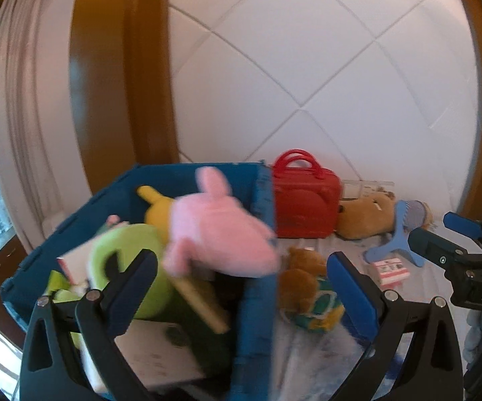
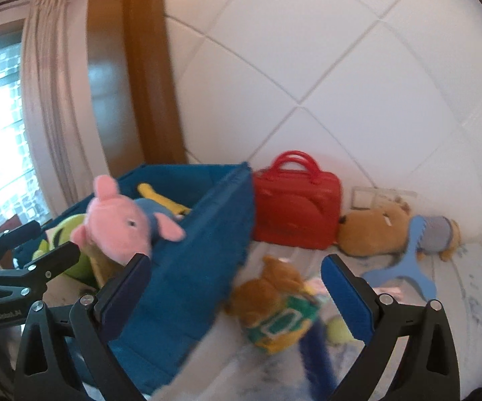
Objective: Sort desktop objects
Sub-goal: 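Withdraw both tools from the crate back over the bed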
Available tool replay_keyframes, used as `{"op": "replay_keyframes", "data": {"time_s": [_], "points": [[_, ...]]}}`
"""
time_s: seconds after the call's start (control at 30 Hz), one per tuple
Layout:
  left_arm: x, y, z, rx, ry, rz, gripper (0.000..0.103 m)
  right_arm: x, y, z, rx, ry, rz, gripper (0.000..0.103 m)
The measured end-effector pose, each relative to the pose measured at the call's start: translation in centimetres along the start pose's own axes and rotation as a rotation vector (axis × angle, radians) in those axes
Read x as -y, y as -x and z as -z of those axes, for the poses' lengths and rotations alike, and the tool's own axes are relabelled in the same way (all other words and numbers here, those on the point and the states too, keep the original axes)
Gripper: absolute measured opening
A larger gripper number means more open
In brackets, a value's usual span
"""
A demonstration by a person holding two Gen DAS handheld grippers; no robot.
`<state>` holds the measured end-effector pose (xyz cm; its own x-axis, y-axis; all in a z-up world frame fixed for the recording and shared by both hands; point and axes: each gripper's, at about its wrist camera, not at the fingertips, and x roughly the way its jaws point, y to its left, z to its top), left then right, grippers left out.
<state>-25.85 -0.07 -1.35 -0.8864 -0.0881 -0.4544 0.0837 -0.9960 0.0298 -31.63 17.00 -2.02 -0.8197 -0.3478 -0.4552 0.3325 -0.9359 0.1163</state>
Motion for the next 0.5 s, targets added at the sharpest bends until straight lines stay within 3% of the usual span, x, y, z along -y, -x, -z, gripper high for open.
{"op": "replay_keyframes", "data": {"time_s": [0.2, 0.5], "points": [[6.1, -0.7, 0.3, -0.019, -0.011, 0.041, 0.103, 6.3, 2.6, 1.7, -0.022, -0.03, 0.042, 0.103], [15.3, -3.0, 2.9, -0.111, -0.008, 0.061, 0.103, 17.4, 4.4, 5.4, -0.096, -0.08, 0.073, 0.103]]}}
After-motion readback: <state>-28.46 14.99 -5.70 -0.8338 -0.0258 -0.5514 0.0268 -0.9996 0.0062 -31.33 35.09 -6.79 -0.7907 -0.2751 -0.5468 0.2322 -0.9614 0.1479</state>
